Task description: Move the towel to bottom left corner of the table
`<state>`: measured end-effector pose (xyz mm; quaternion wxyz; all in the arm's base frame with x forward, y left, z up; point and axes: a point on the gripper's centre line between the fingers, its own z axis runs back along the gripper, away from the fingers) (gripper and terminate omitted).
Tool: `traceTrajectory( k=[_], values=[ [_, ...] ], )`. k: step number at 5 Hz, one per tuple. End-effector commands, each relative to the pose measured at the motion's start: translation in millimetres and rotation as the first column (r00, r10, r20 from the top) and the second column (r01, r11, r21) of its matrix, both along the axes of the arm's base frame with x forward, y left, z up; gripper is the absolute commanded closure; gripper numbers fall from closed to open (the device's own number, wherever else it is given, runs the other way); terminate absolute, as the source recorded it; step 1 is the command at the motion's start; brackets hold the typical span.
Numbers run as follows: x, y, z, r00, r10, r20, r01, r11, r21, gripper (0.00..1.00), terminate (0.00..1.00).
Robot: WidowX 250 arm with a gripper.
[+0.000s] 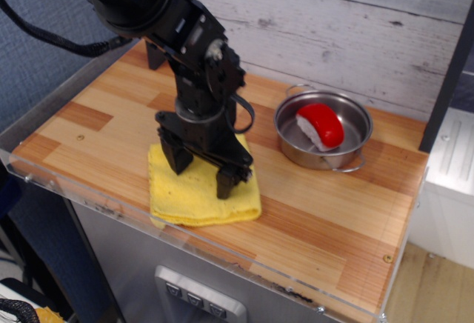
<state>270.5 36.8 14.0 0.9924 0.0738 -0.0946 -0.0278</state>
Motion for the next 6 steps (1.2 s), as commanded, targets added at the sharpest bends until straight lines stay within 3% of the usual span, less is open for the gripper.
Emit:
traceTrajectory(
  k=[1,4,5,6],
  values=[
    [13,50,5,0.991,0.128,0.025,-0.128,0.992,0.006,0.00,0.00],
    [13,102,15,0.966,0.253,0.043,-0.254,0.967,0.020,0.00,0.00],
    [14,104,17,0.965,0.257,0.048,-0.258,0.966,0.019,0.00,0.00],
    [16,98,23,0.971,0.237,0.017,-0.237,0.971,-0.024,0.00,0.00]
  ],
)
